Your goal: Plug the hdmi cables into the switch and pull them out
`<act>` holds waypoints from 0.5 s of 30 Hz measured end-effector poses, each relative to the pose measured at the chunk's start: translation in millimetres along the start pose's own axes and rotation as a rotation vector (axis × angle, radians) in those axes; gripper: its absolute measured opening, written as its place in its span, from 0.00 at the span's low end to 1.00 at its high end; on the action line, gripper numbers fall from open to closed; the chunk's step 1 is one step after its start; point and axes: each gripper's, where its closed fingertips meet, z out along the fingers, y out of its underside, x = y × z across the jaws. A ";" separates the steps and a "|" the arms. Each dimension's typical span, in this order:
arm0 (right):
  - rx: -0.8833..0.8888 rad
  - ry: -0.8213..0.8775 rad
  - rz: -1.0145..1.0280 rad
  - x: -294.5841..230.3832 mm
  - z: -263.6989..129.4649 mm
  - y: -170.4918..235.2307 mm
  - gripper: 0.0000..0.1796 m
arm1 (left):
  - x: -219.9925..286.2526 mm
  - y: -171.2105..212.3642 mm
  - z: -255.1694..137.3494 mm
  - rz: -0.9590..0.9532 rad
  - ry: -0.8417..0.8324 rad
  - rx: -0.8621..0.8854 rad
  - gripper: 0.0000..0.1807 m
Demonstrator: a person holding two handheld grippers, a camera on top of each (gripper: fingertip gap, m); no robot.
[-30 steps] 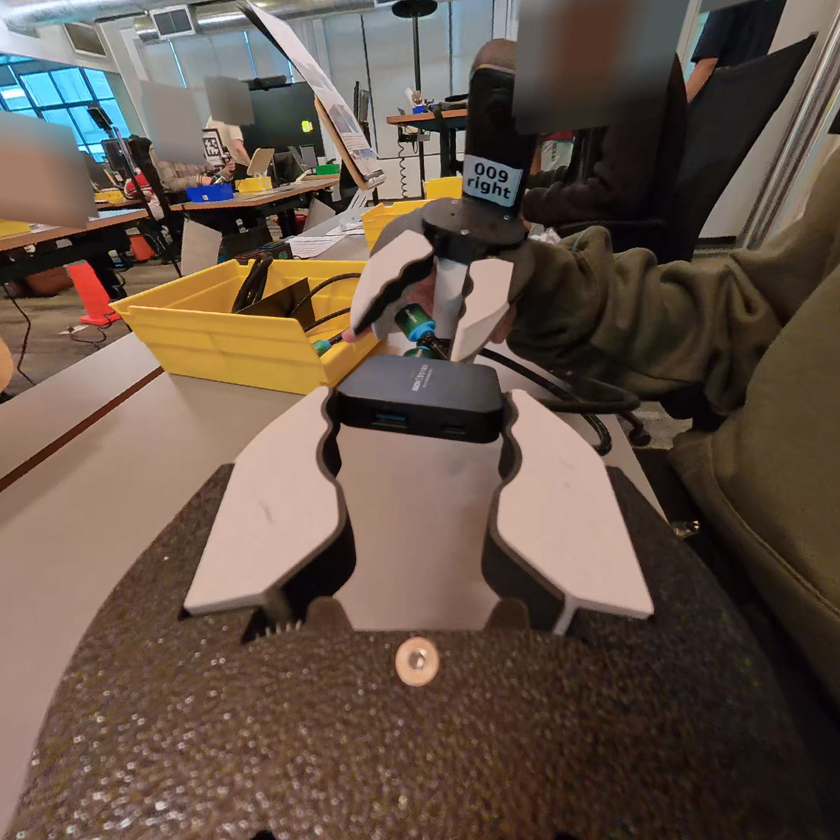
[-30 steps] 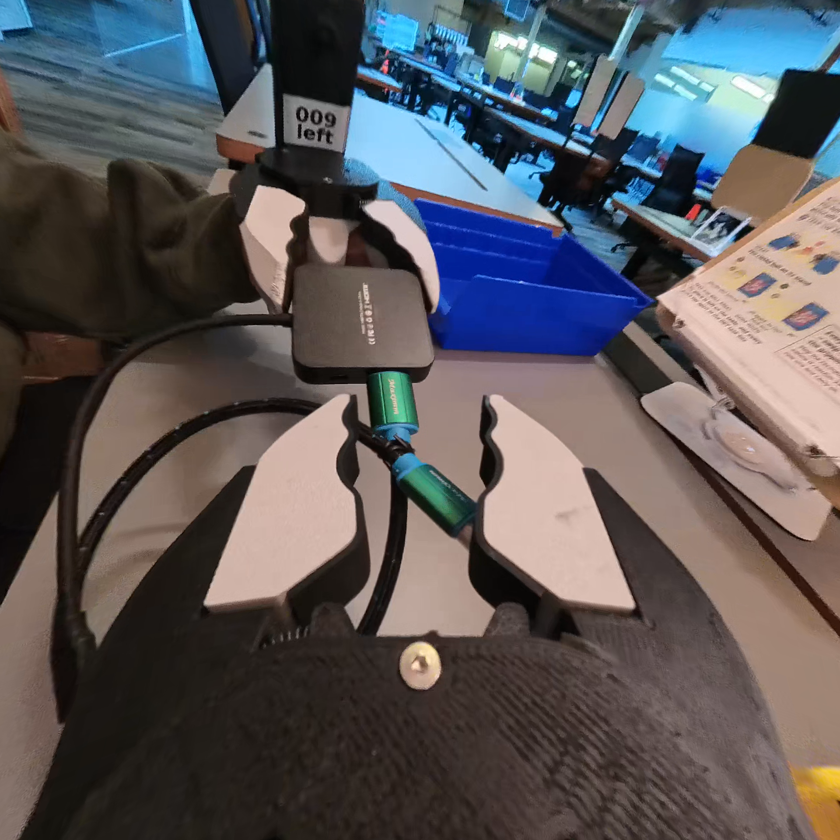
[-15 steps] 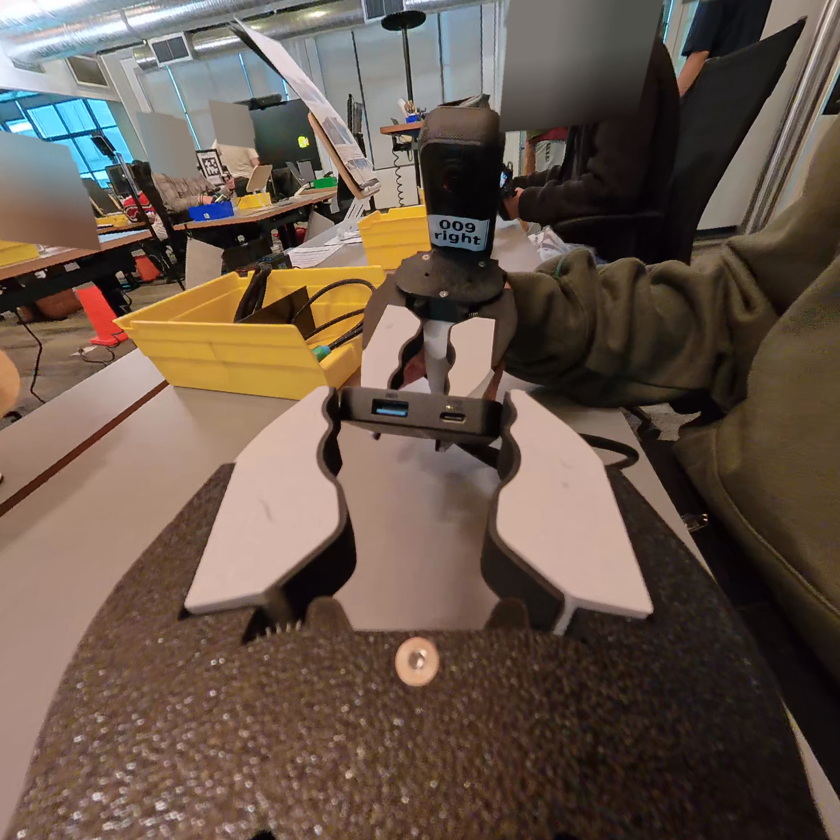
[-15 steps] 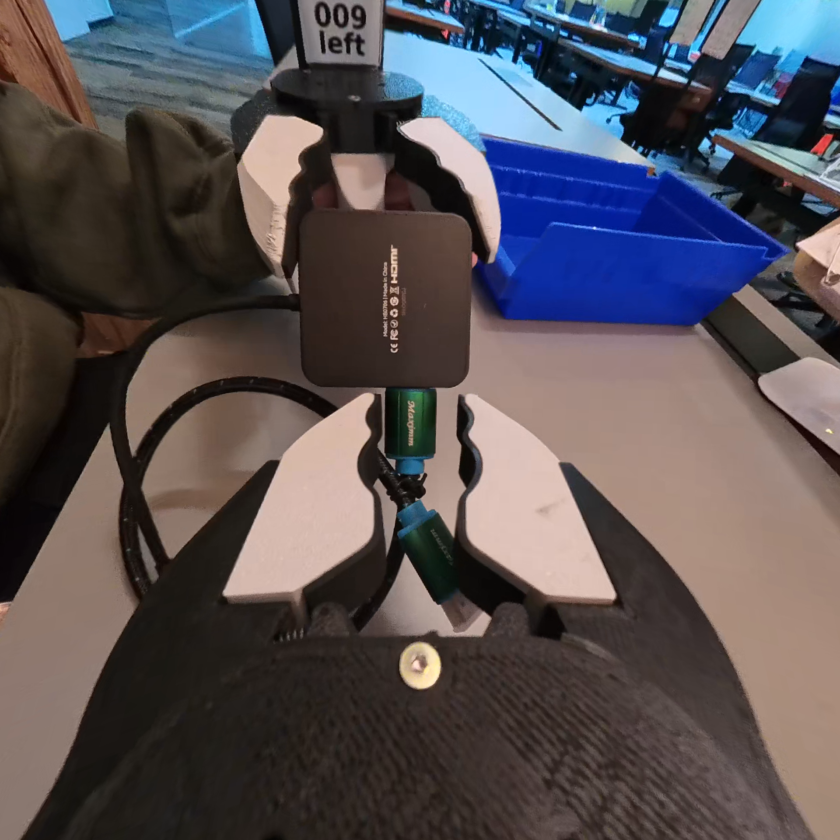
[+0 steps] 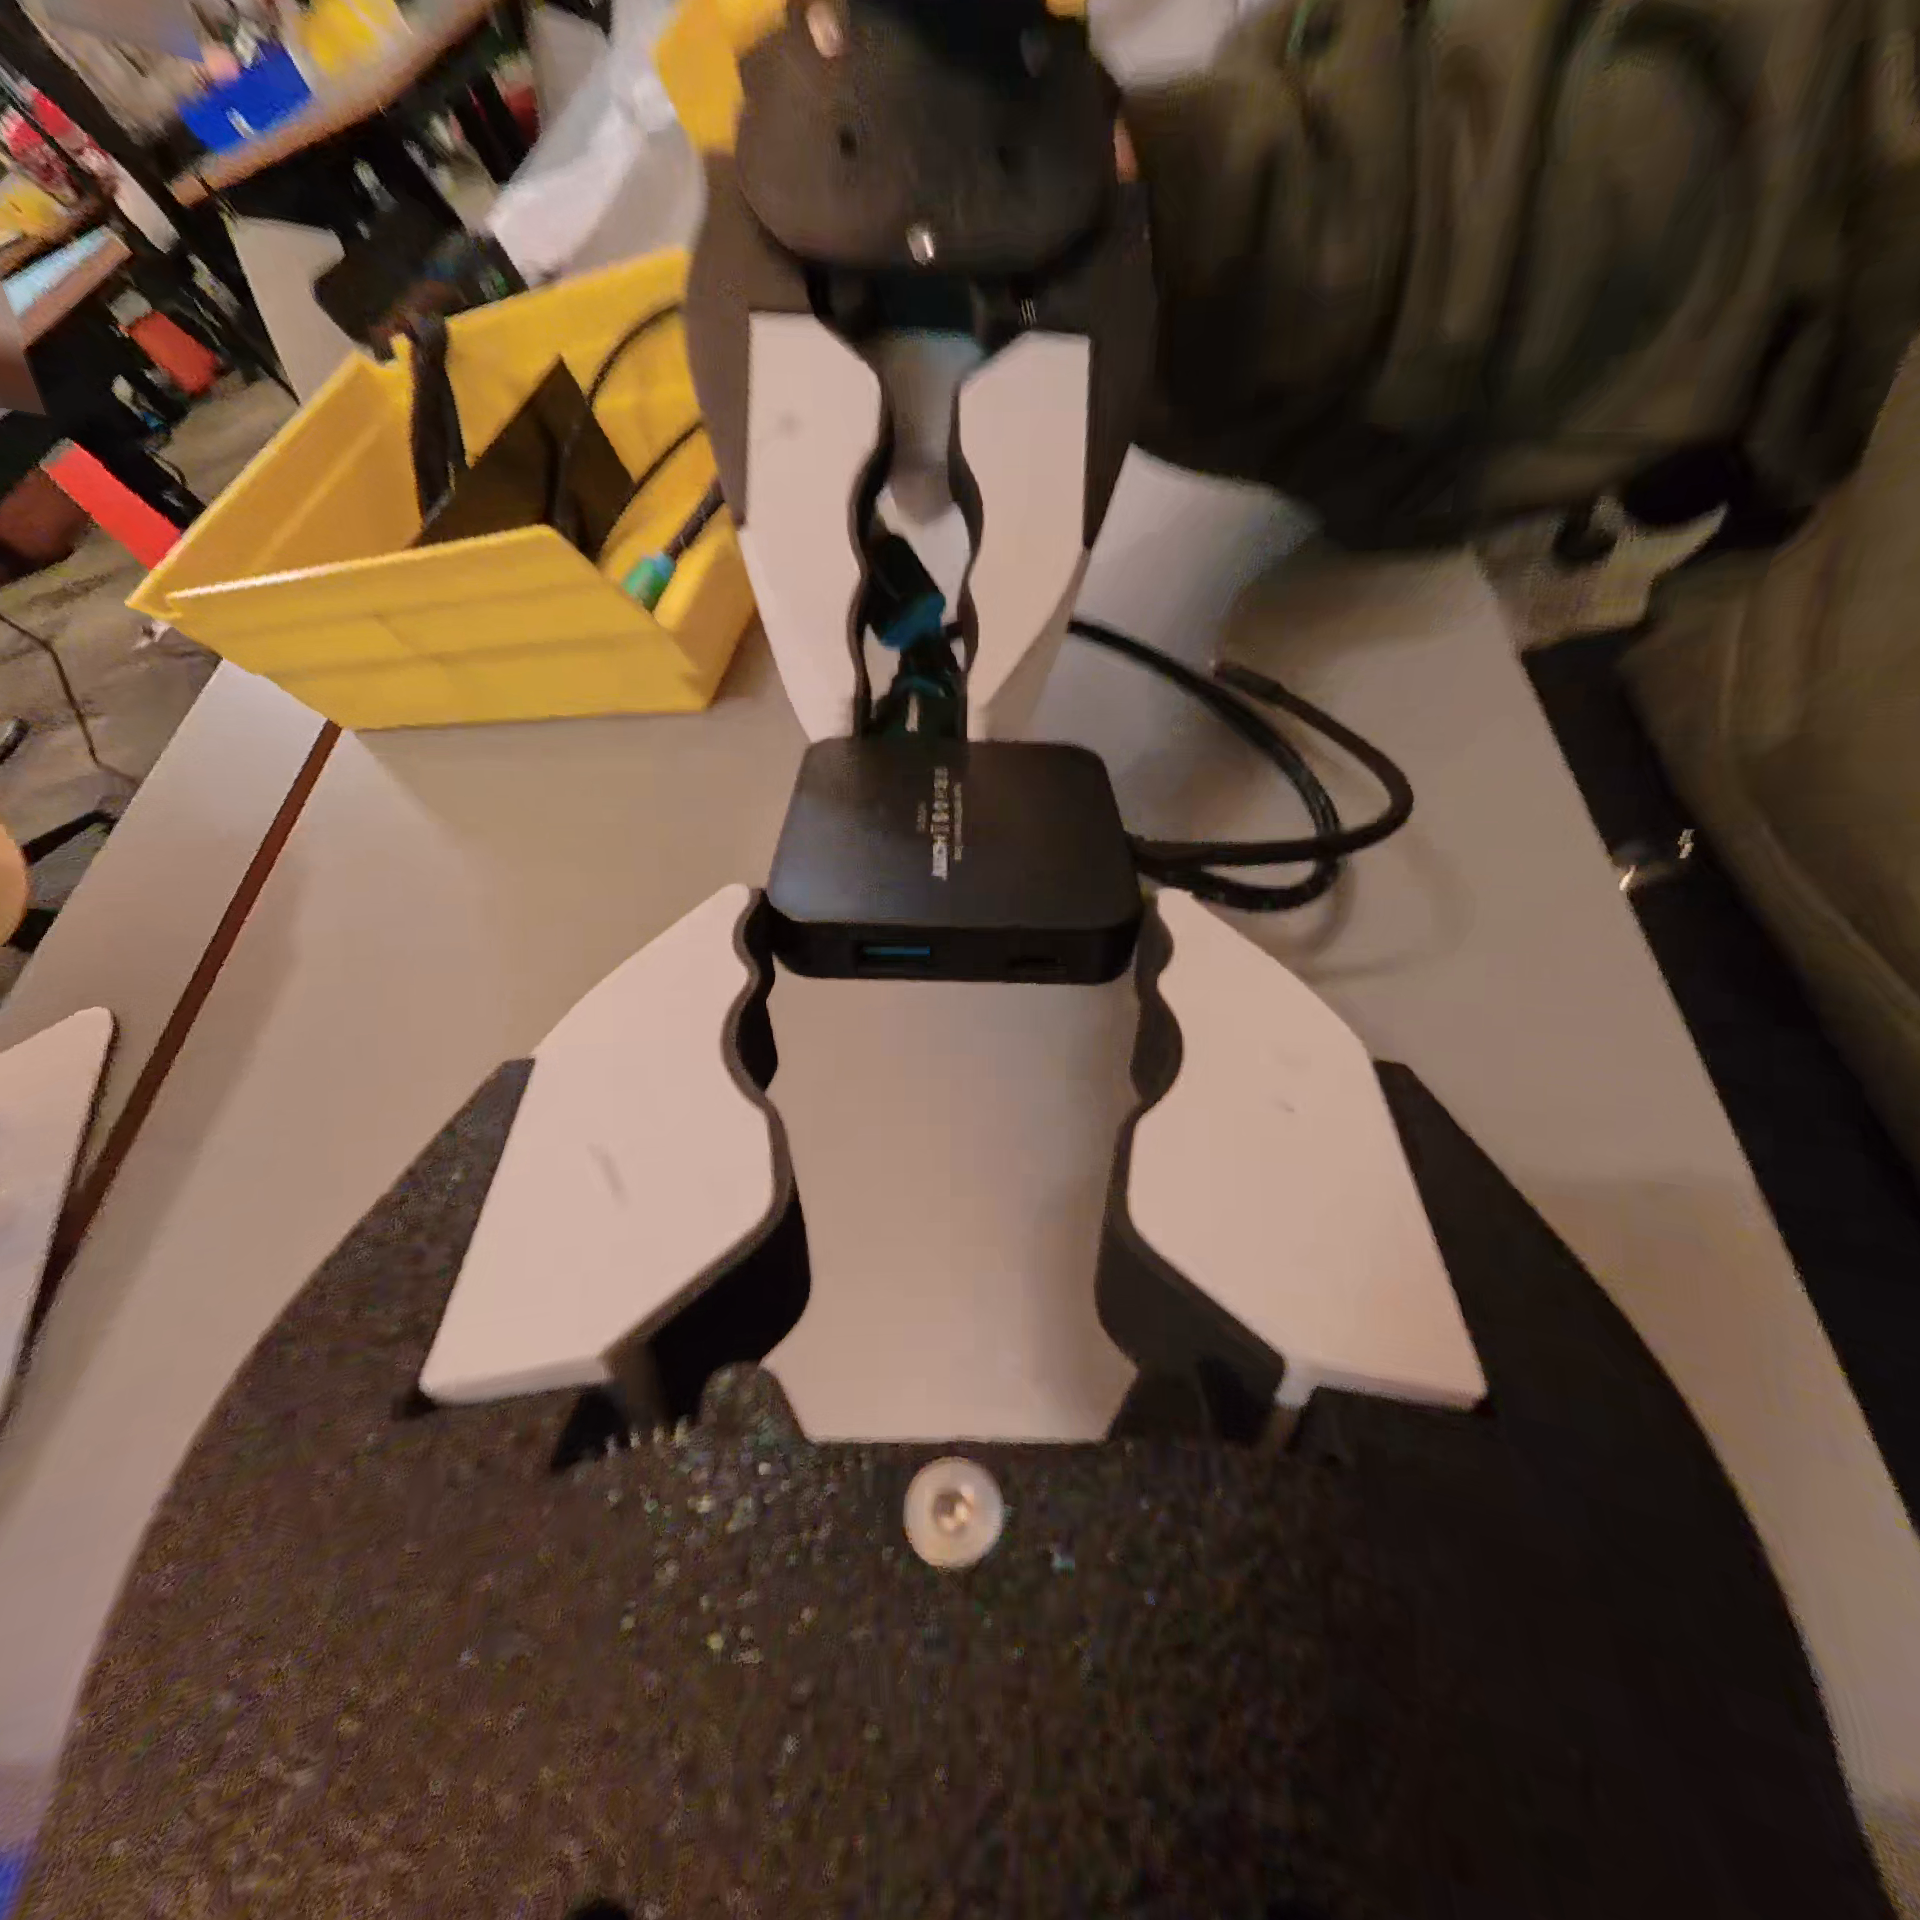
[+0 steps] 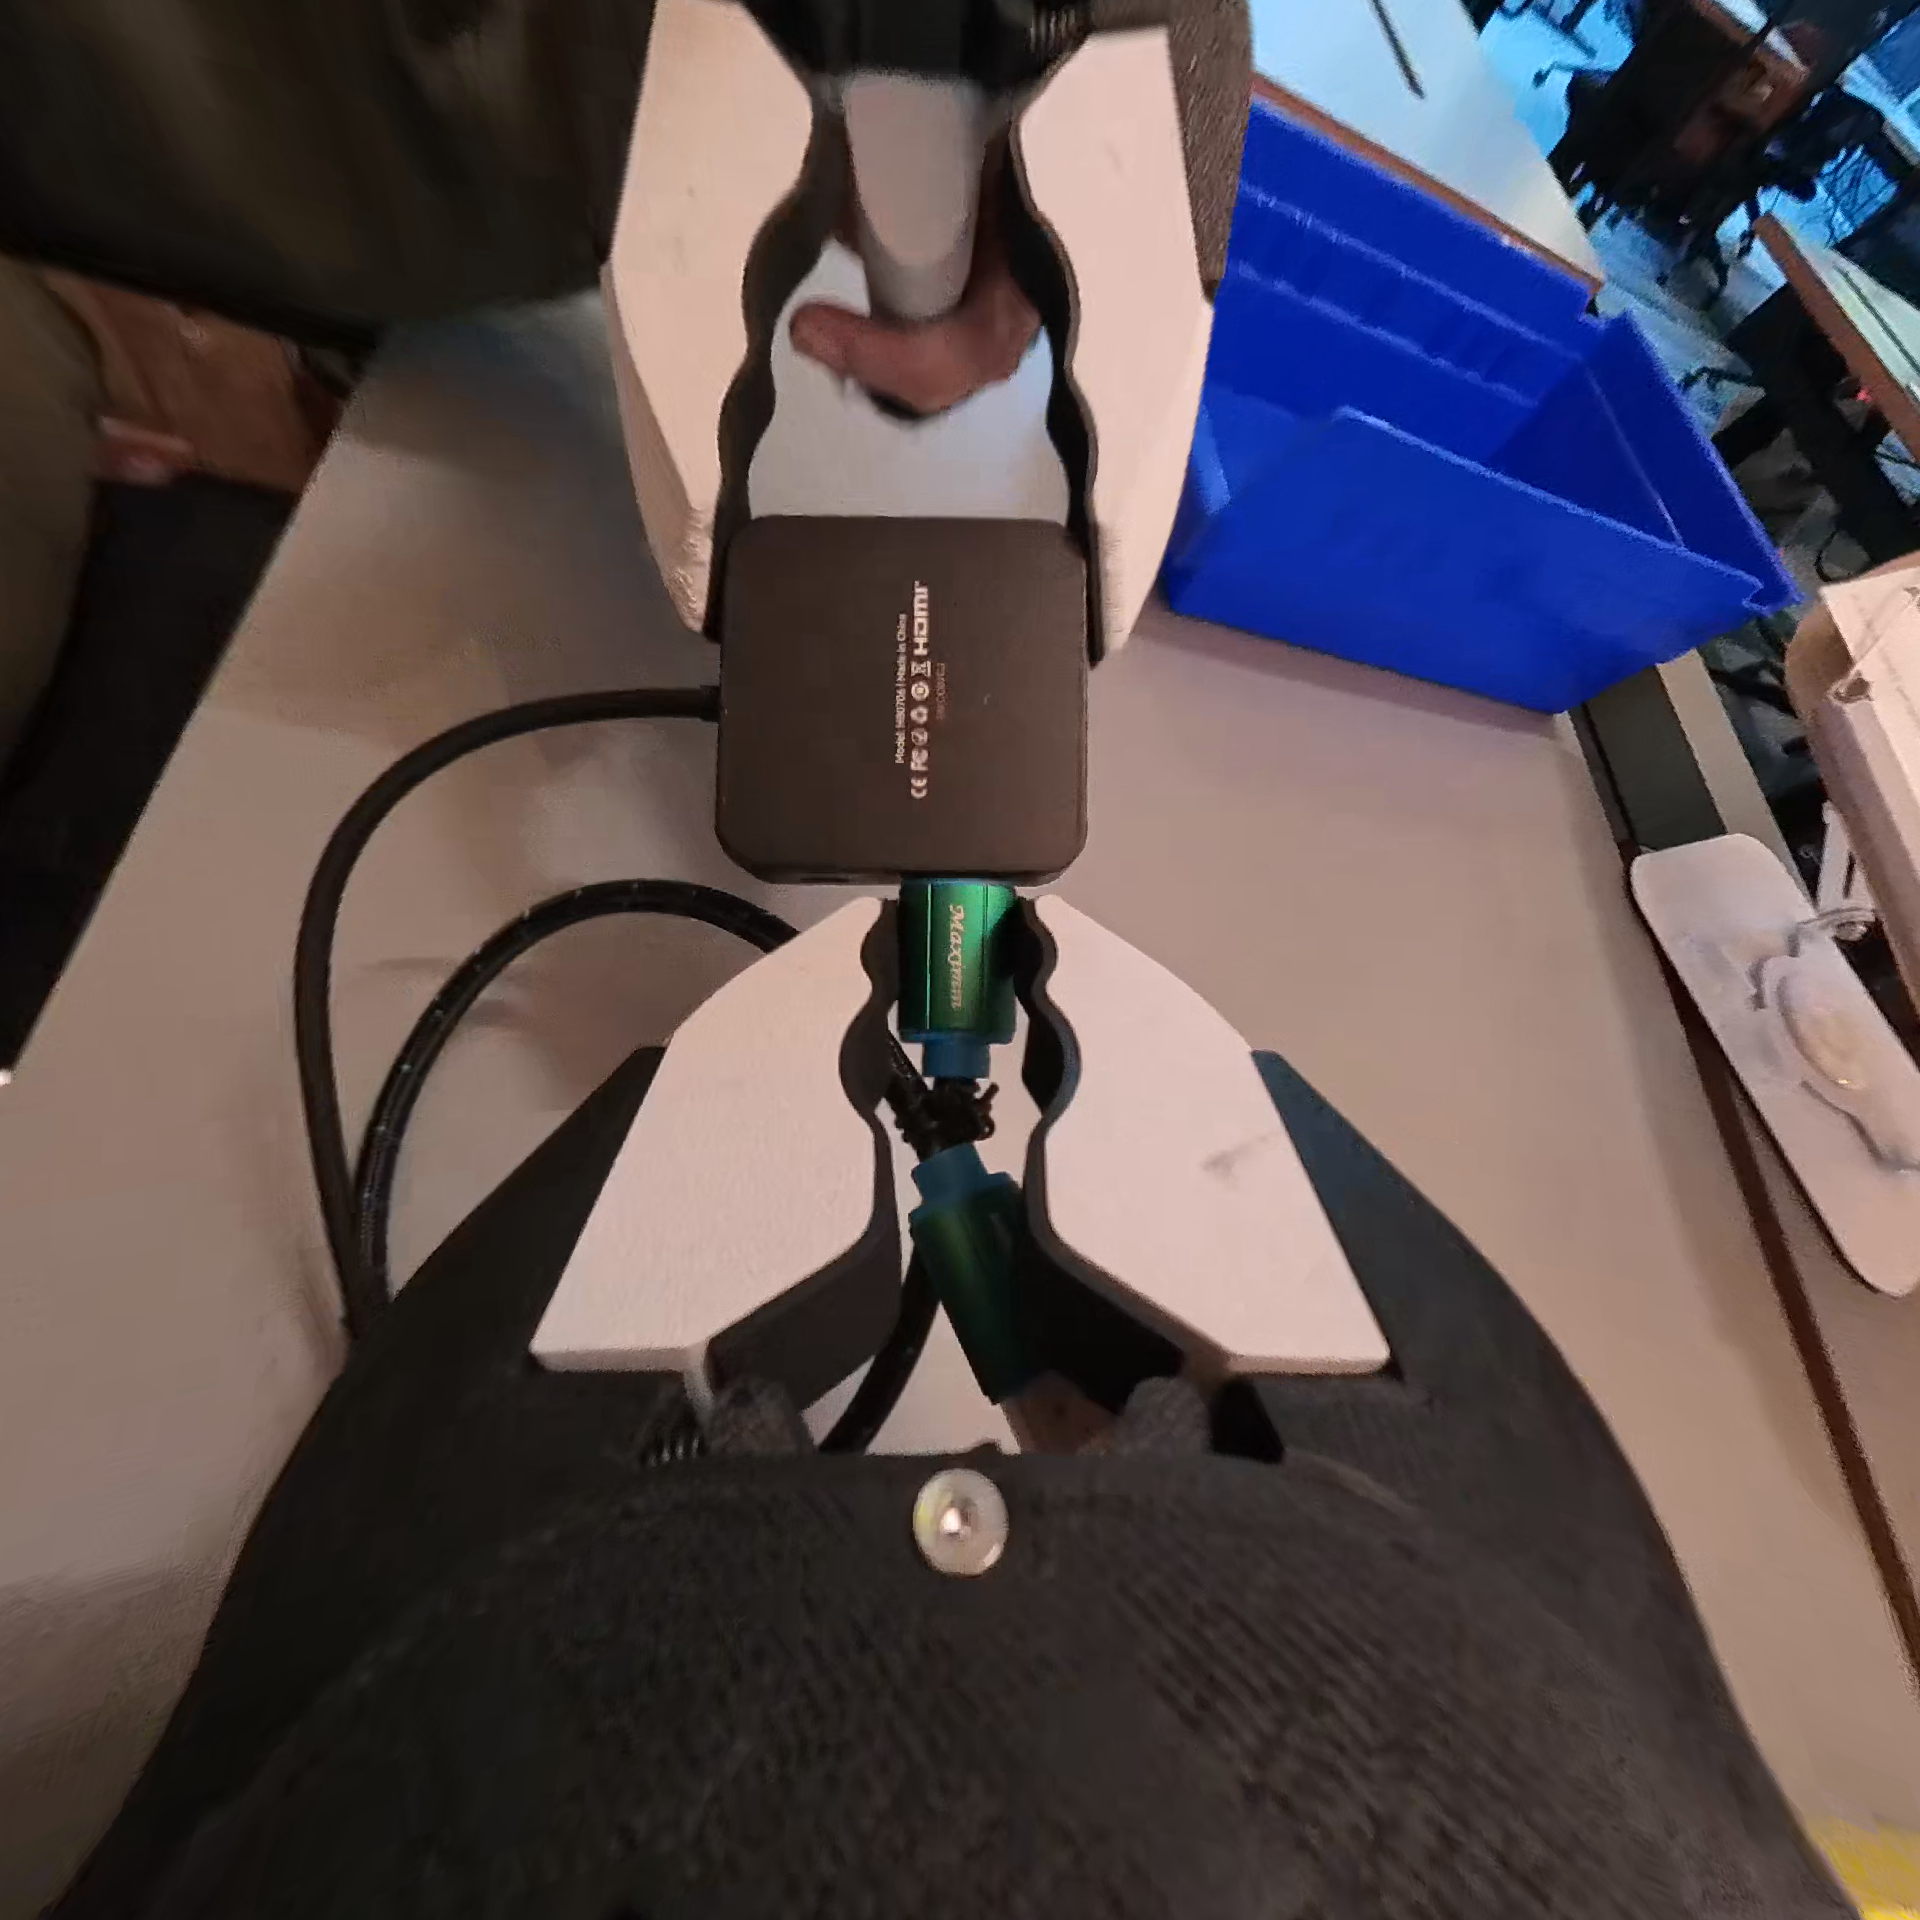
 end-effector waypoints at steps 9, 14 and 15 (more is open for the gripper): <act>-0.109 0.018 -0.028 -1.9 1.2 2.6 0.12 | -1.1 24.0 15.9 0.148 -0.047 -0.334 0.40; -0.126 0.018 -0.029 -3.5 2.4 5.9 0.12 | 0.2 33.2 27.6 0.144 -0.089 -0.323 0.40; -0.115 0.005 -0.026 -5.6 2.7 6.3 0.12 | 2.2 33.3 28.5 0.131 -0.082 -0.295 0.40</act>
